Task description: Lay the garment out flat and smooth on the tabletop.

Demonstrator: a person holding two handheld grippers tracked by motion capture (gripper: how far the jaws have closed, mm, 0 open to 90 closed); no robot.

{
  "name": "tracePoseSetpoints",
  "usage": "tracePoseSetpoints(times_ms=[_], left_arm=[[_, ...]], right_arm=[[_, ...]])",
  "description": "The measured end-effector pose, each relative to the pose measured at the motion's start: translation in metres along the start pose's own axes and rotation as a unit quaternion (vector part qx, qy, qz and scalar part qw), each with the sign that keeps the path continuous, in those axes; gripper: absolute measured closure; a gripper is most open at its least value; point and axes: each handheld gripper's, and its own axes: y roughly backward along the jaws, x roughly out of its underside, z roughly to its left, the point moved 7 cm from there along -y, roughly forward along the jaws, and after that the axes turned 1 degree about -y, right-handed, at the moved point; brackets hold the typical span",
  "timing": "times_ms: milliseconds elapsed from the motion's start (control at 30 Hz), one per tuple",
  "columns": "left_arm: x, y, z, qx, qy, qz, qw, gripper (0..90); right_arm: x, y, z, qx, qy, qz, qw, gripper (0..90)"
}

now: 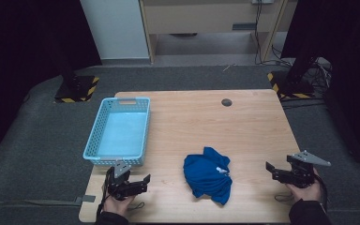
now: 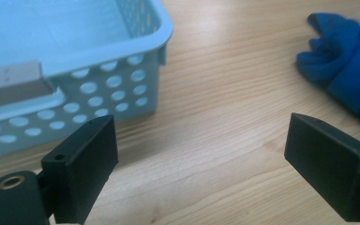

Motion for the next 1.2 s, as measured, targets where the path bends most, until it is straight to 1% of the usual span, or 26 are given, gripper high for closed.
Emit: tracePoseSetpoints(times_ms=[33,67,133,267,333,433,500,567,667,767,833,867,1033,1100,1133,1200], left_arm=[[-0.005,0.001,-0.006,0.005,-0.005,-0.007,1.0,9.5],[-0.005,0.001,-0.006,0.005,-0.005,-0.007,1.0,9.9],[-0.01,0.002,-0.012,0.01,-0.009,-0.013,0.9998,9.9],[-0.02,0.001,-0.021,0.014,-0.017,-0.022,0.9995,9.5],[-0.024,-0.002,-0.025,0.021,-0.017,-0.025,0.9993,9.5],[-0.03,-0.008,-0.032,0.034,-0.015,-0.026,0.999,9.4],[-0.034,-0.011,-0.037,0.038,-0.021,-0.025,0.9987,9.5],[-0.039,-0.015,-0.042,0.045,-0.021,-0.028,0.9984,9.7],[-0.043,-0.022,-0.05,0.055,-0.023,-0.027,0.9978,10.4],[-0.044,-0.031,-0.057,0.062,-0.032,-0.018,0.9974,10.8],[-0.045,-0.037,-0.062,0.068,-0.033,-0.013,0.9971,11.0],[-0.045,-0.04,-0.064,0.071,-0.033,-0.012,0.9968,11.0],[-0.048,-0.054,-0.073,0.086,-0.029,-0.003,0.9959,12.4],[-0.048,-0.06,-0.075,0.091,-0.025,0.0,0.9956,13.7],[-0.048,-0.062,-0.077,0.093,-0.022,0.0,0.9954,13.7],[-0.048,-0.066,-0.079,0.1,-0.017,-0.001,0.9948,15.0]], right_arm=[[-0.003,0.001,0.003,-0.007,0.003,-0.001,1.0,7.0],[-0.005,0.001,0.006,-0.01,0.004,-0.003,0.9999,7.3],[-0.007,0.001,0.008,-0.013,0.007,-0.004,0.9999,7.6],[-0.017,0.002,0.018,-0.021,0.012,-0.011,0.9997,8.4],[-0.022,0.003,0.024,-0.024,0.016,-0.019,0.9994,8.8],[-0.028,0.002,0.032,-0.033,0.027,-0.021,0.9989,9.6],[-0.031,0.001,0.037,-0.038,0.035,-0.02,0.9985,10.8],[-0.033,-0.001,0.042,-0.044,0.041,-0.019,0.998,12.4],[-0.036,-0.004,0.047,-0.061,0.038,-0.022,0.9972,14.8],[-0.038,-0.008,0.051,-0.07,0.039,-0.019,0.9966,17.1],[-0.039,-0.011,0.057,-0.082,0.04,-0.017,0.9957,19.2],[-0.039,-0.011,0.057,-0.082,0.04,-0.017,0.9957,19.2],[-0.038,-0.019,0.069,-0.098,0.05,-0.005,0.9939,21.9],[-0.036,-0.026,0.077,-0.105,0.058,0.005,0.9927,22.6],[-0.036,-0.026,0.077,-0.105,0.058,0.005,0.9927,22.6],[-0.034,-0.03,0.082,-0.111,0.061,0.011,0.9919,23.1]])
